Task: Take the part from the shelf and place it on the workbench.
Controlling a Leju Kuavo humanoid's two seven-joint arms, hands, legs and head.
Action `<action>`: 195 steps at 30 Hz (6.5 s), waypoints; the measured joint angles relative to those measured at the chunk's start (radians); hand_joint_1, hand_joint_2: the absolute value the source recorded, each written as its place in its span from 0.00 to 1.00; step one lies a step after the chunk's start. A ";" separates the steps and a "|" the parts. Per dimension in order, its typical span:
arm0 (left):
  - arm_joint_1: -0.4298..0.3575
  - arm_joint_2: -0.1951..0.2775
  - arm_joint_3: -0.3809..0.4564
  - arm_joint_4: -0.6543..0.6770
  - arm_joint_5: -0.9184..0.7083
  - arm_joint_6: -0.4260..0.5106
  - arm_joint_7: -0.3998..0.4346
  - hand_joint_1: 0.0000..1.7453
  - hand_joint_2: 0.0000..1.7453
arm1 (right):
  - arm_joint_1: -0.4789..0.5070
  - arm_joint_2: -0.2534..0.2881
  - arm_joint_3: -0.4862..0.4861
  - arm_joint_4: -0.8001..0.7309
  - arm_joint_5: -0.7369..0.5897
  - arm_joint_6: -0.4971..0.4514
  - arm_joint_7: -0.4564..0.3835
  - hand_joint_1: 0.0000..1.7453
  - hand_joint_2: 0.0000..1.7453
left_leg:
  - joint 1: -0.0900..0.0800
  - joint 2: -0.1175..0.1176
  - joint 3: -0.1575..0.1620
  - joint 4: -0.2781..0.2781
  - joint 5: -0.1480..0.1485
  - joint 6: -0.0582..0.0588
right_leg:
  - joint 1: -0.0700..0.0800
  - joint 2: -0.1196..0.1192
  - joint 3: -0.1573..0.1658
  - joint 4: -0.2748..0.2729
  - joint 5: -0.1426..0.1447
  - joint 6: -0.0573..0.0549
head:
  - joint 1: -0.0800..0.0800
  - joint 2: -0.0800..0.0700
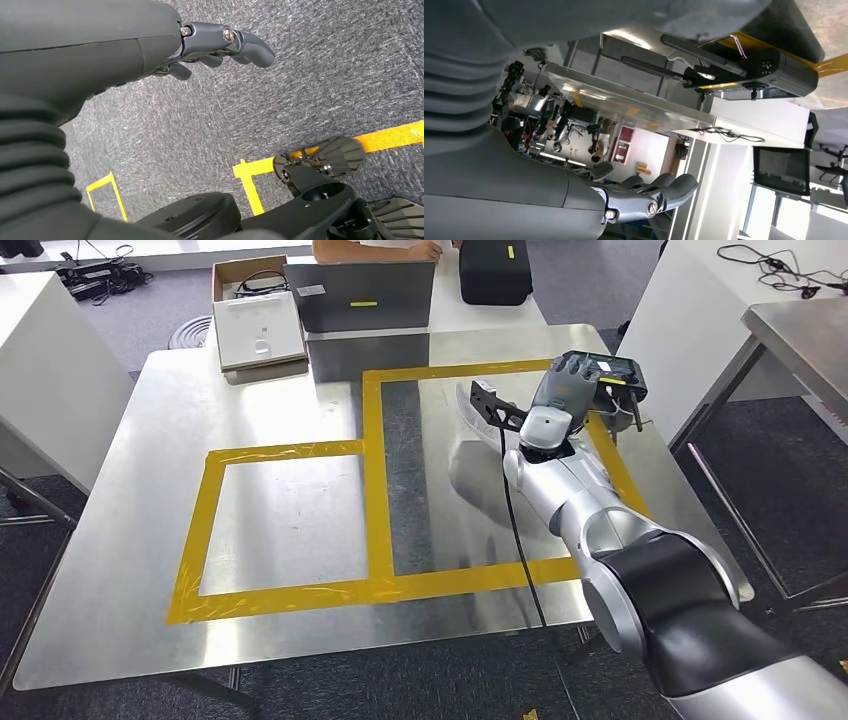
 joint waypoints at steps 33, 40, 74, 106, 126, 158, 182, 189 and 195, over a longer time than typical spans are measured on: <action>-0.015 0.000 -0.002 0.000 -0.011 0.000 -0.019 0.00 0.00 | -0.001 0.019 0.000 0.000 0.020 -0.066 -0.026 0.00 0.00 | 0.000 0.000 0.013 0.000 0.000 0.000 | 0.000 0.000 0.014 0.001 0.000 0.000 | 0.000 0.000; -0.016 0.000 -0.002 0.000 -0.010 0.000 -0.022 0.00 0.00 | -0.012 0.032 0.000 0.000 0.020 -0.068 -0.040 0.00 0.00 | 0.000 -0.001 0.014 0.000 0.000 0.000 | 0.000 -0.001 0.014 0.001 0.000 0.000 | 0.000 0.000; -0.027 -0.004 -0.003 -0.003 -0.009 -0.001 -0.006 0.00 0.00 | -0.086 0.066 0.035 -0.002 0.021 -0.045 -0.050 0.00 0.00 | 0.027 0.003 -0.012 0.042 -0.013 -0.038 | -0.034 -0.001 0.010 0.040 -0.028 0.021 | 0.013 0.000; -0.023 -0.004 -0.003 -0.004 -0.003 -0.004 -0.013 0.00 0.00 | -0.085 0.086 0.051 -0.002 0.021 -0.039 -0.039 0.00 0.00 | 0.007 0.005 -0.113 0.105 0.017 -0.027 | -0.025 -0.004 0.037 0.028 -0.041 -0.001 | 0.013 0.000; -0.030 -0.004 -0.003 -0.004 -0.006 -0.004 -0.015 0.00 0.00 | -0.078 0.075 0.051 -0.002 0.020 -0.039 -0.033 0.00 0.00 | 0.001 0.005 -0.088 0.036 0.076 0.033 | -0.023 -0.004 -0.100 0.297 -0.154 0.054 | 0.016 0.000; -0.033 -0.005 -0.003 -0.004 -0.006 -0.004 -0.021 0.00 0.00 | -0.077 0.068 0.051 -0.002 0.020 -0.039 -0.033 0.00 0.00 | 0.001 0.002 -0.118 0.039 0.095 0.034 | -0.022 -0.009 -0.051 0.248 -0.111 0.053 | 0.018 0.000; -0.033 -0.003 -0.003 -0.005 -0.006 -0.004 -0.021 0.00 0.00 | -0.080 0.070 0.051 -0.003 0.021 -0.041 -0.033 0.00 0.00 | 0.008 -0.004 -0.035 0.043 0.027 0.019 | -0.025 -0.009 -0.044 0.056 0.007 0.053 | 0.018 0.000; -0.031 -0.003 -0.003 -0.004 -0.006 -0.004 -0.020 0.00 0.00 | -0.072 0.069 0.051 -0.002 0.020 -0.040 -0.033 0.00 0.00 | 0.003 -0.002 -0.108 0.043 0.087 0.029 | -0.018 -0.008 -0.037 0.208 -0.112 0.044 | 0.021 0.000; -0.031 -0.004 -0.003 -0.004 -0.006 -0.004 -0.020 0.00 0.00 | -0.082 0.073 0.052 -0.003 0.021 -0.039 -0.033 0.00 0.00 | 0.002 -0.001 -0.129 0.037 0.120 0.000 | -0.002 -0.011 0.071 0.018 -0.061 0.012 | 0.021 0.000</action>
